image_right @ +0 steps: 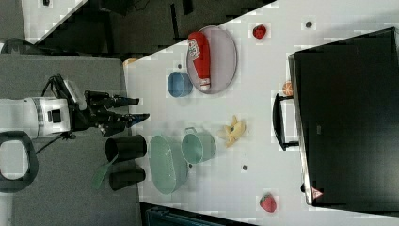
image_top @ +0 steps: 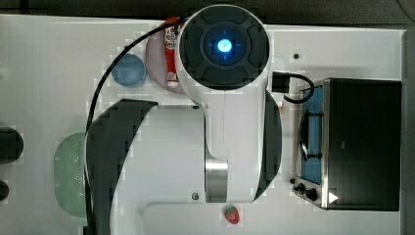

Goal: Pick banana from table and place on oven.

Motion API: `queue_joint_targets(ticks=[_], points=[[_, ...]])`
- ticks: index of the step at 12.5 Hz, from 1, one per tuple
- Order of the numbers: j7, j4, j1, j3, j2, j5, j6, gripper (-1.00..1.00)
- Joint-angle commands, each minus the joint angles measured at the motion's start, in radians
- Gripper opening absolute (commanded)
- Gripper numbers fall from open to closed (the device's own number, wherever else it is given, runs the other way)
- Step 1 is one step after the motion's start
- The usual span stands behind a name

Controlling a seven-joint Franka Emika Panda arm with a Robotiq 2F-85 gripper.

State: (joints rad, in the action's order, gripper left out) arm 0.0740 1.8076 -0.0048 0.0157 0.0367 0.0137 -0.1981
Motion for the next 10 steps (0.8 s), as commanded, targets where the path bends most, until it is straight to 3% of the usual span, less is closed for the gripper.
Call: queue_joint_targets(ticks=[1, 3, 7, 10], points=[[-0.088, 0.281, -0.102, 0.053, 0.424, -0.029, 0.148, 0.59], [-0.088, 0.282, -0.101, 0.054, 0.423, -0.029, 0.148, 0.99], [-0.088, 0.306, -0.1, 0.057, 0.383, -0.029, 0.114, 1.0], [-0.088, 0.358, -0.098, 0.061, 0.29, -0.029, -0.021, 1.0]])
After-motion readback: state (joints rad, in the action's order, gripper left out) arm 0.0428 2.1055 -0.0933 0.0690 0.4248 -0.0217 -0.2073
